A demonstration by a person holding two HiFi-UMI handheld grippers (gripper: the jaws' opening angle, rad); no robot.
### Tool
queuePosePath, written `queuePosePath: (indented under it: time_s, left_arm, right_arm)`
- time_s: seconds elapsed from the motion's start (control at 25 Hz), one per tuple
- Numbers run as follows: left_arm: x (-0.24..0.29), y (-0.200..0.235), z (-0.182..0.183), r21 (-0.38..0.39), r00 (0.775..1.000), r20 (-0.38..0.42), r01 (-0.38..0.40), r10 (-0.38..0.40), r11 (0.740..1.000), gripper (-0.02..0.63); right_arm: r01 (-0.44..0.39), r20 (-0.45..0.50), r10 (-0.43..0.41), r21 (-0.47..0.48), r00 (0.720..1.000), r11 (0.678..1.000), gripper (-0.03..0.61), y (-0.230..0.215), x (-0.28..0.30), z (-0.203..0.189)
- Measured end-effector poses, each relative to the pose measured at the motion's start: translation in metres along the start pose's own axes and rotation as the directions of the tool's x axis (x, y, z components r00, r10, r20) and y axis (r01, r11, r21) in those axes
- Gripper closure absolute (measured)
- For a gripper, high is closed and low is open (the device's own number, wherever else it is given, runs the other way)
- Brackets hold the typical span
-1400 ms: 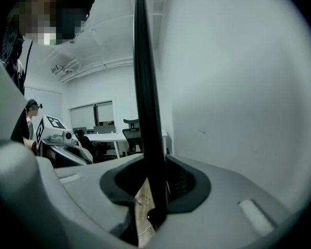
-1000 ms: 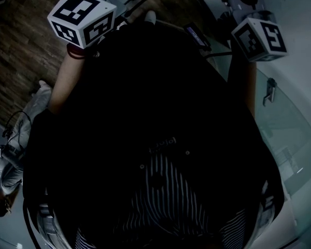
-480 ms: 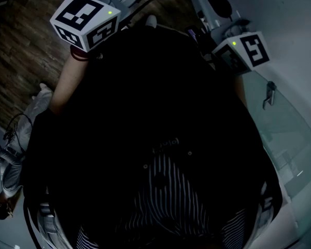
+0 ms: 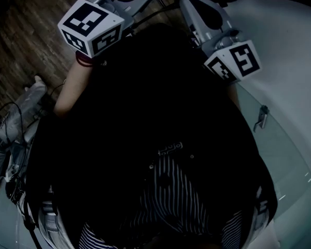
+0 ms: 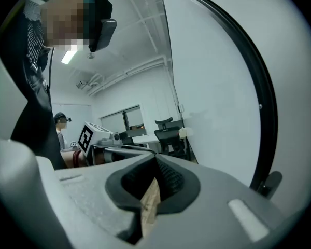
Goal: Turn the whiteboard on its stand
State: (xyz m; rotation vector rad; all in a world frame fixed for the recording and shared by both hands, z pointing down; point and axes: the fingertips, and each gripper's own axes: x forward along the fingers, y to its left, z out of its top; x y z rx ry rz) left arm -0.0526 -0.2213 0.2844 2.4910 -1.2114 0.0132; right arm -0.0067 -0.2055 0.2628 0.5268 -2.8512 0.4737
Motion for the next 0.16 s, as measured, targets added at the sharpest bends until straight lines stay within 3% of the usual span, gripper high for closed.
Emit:
queuePosePath:
  time_s: [0.16]
  left_arm:
    - [-0.014, 0.019, 0.009, 0.001, 1.000, 0.006, -0.023, 0.023, 1.000, 0.614]
  right_arm:
    - [-0.038, -0.023, 0.038, -0.035, 0.999, 0.999, 0.575, 0.004, 0.031, 0.008]
